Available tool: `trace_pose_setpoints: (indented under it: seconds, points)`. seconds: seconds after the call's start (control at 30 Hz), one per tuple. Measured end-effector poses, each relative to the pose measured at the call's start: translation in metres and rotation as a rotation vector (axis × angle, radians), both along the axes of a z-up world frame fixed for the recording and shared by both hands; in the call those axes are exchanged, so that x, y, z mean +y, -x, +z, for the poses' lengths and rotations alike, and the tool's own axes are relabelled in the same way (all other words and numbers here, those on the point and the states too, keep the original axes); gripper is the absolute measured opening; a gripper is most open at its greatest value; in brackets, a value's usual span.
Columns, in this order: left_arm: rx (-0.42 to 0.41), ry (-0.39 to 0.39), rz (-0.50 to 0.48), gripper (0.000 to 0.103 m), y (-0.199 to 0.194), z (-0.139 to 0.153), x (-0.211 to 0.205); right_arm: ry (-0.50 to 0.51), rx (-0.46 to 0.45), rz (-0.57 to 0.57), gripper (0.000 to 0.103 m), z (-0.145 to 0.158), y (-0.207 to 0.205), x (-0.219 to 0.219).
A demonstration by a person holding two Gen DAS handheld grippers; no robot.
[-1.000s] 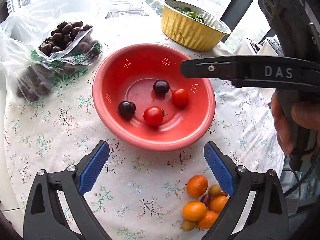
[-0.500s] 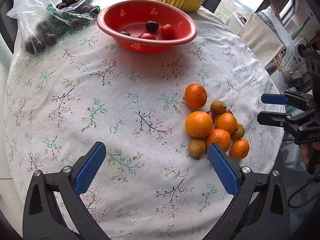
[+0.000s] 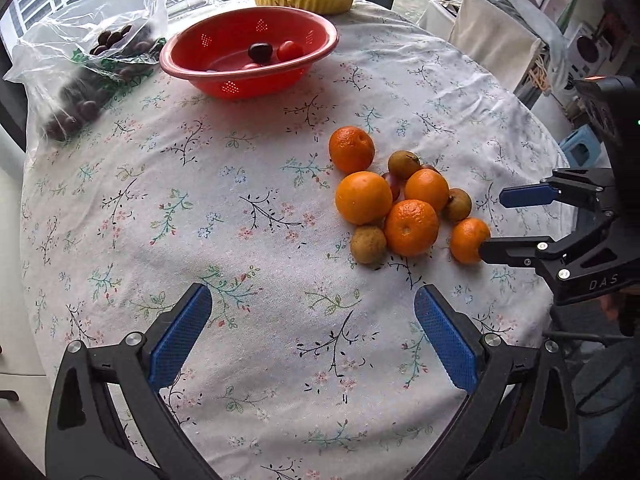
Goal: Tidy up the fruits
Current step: 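Return both tools to the remaining fruit, then grasp a tangerine with the right tool while the left tool grasps a brown fruit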
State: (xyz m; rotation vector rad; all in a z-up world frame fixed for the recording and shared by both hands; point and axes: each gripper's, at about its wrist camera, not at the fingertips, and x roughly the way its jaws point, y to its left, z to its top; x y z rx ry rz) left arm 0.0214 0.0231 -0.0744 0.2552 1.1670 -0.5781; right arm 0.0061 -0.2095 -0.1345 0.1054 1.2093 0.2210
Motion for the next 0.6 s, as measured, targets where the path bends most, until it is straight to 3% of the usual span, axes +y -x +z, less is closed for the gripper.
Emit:
trace_pose_setpoints:
  seconds: [0.17, 0.6]
  points:
    - [0.018, 0.005, 0.007, 0.103, 0.005, 0.0, 0.004, -0.007, 0.005, 0.022, 0.076, -0.006, -0.004, 0.009]
    - [0.088, -0.039, -0.001, 0.103, -0.008, -0.016, -0.008, 0.012, 0.03, 0.068, 0.053, -0.019, -0.01, 0.018]
